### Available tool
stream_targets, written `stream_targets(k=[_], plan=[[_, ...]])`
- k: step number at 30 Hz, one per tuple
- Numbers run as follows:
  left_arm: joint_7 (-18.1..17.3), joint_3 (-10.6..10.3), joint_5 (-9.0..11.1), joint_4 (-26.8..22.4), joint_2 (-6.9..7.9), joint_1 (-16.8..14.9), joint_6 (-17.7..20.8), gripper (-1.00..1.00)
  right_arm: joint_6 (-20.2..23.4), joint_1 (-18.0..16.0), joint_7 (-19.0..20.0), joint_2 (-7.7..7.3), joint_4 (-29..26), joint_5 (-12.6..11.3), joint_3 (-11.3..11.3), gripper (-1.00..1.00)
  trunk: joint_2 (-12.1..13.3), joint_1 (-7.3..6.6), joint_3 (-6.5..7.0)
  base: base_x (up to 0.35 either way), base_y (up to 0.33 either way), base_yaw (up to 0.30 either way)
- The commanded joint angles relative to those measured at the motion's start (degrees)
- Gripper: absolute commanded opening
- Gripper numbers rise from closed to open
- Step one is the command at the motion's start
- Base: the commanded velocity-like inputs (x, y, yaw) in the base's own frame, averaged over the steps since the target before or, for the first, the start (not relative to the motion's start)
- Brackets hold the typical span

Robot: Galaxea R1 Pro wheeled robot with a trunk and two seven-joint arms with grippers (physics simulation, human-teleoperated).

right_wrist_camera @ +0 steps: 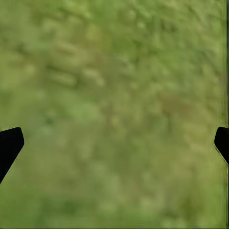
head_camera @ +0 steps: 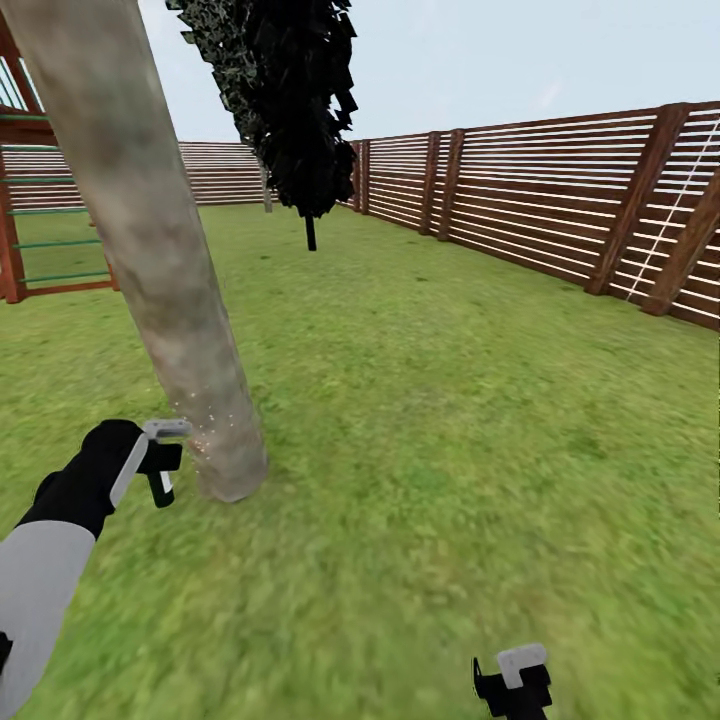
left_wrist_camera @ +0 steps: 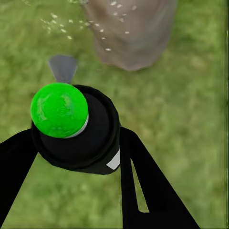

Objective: In the garden, pick up the pesticide atomizer on the floor and spray pesticide onto both trees until each tree trunk is fully covered.

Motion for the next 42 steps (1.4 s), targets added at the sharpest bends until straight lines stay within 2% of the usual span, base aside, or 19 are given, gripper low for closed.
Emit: stream_targets(k=[1, 10, 17, 20, 21, 23, 26, 27, 30, 32, 35, 37, 39, 40, 42], plan=[[0.0, 0.0, 0.0, 0.0, -0.01, 0.1, 0.0, -1.0, 0.0, 0.0, 0.0, 0.0, 0.0, 0.0, 0.0, 1.0, 0.0, 0.0, 0.0, 0.007, -0.274, 0.0], [0.7, 0.2, -0.5, 0.2, 0.08, 0.5, -0.4, -1.0, 0.0, 0.0, 0.1, 0.06, 0.0, 0.0, 0.0, 1.0, 0.0, 0.0, 0.0, 0.0, -0.272, 0.007], [0.7, 0.3, 0.0, 0.8, -1.06, 0.7, -1.1, -1.0, 0.0, 0.0, 0.1, 0.09, 0.0, 0.0, 0.0, 1.0, 0.0, 0.0, 0.0, 0.25, -0.171, 0.243], [0.7, 0.2, -0.2, 1.2, -1.19, 3.7, -4.9, -1.0, 0.0, 0.0, 0.1, 0.09, 0.0, 0.0, 0.1, 1.0, 0.0, 0.0, 0.0, 0.302, -0.1, 0.252], [0.7, 0.2, -0.1, 3.8, -1.5, 5.2, -6.3, -1.0, 0.0, 0.0, 0.1, 0.09, 0.0, 0.0, 0.1, 1.0, 0.0, 0.0, 0.0, 0.305, -0.093, 0.064], [0.7, 0.1, -0.3, 8.6, -2.02, 5.8, -9.9, -1.0, 0.0, 0.0, 0.1, 0.09, 0.1, 0.0, 0.1, 1.0, 0.0, 0.0, 0.0, 0.305, -0.092, 0.025], [0.7, 0.1, -0.4, 19.6, -2.55, 6.0, -18.6, -1.0, 0.0, 0.0, 0.1, 0.03, 0.1, 0.0, 0.0, 1.0, 0.0, 0.0, 0.0, 0.306, -0.092, 0.004], [0.7, 0.0, -0.5, 22.6, -3.61, 6.0, -21.1, -1.0, 0.0, 0.0, 0.1, 0.01, 0.1, 0.0, 0.0, 1.0, 0.0, 0.0, 0.0, 0.303, -0.102, 0.0], [0.7, 0.0, -0.5, 24.4, -4.63, 7.3, -22.1, -1.0, 0.0, 0.0, 0.1, 0.0, 0.1, 0.0, 0.0, 1.0, 0.0, 0.0, 0.0, 0.283, -0.143, 0.0], [0.8, 0.0, -0.5, 24.7, -5.06, 8.5, -24.5, -1.0, 0.0, 0.0, 0.2, 0.05, 0.1, 0.1, 0.1, 1.0, 0.0, 0.0, 0.0, 0.188, -0.215, 0.0], [0.9, 0.3, -0.1, 26.2, -4.94, 9.3, -26.7, -1.0, 0.0, 0.0, 0.2, 0.08, 0.0, 0.0, 0.1, 1.0, 0.0, 0.0, 0.0, 0.132, -0.246, 0.0], [1.1, 0.5, 0.0, 27.2, -4.43, 9.5, -29.8, -1.0, 0.0, 0.0, 0.1, 0.09, 0.0, 0.0, 0.1, 1.0, 0.0, 0.0, 0.0, 0.107, -0.257, 0.0], [1.4, 0.6, 0.0, 27.5, -4.7, 9.8, -30.8, -1.0, 0.0, 0.0, 0.1, 0.09, 0.0, 0.0, 0.1, 1.0, 0.0, 0.0, 0.0, 0.093, -0.263, 0.13], [1.9, 0.6, 0.0, 27.6, -4.72, 9.8, -30.9, -1.0, 0.0, 0.0, 0.1, 0.09, 0.0, 0.0, 0.0, 1.0, 0.0, 0.0, 0.0, 0.089, -0.265, 0.233], [5.4, 0.6, 0.1, 27.7, -4.58, 9.8, -31.0, -1.0, 0.0, 0.0, 0.1, 0.09, 0.0, 0.0, 0.1, 1.0, 0.0, 0.0, 0.0, 0.088, -0.266, 0.267]])
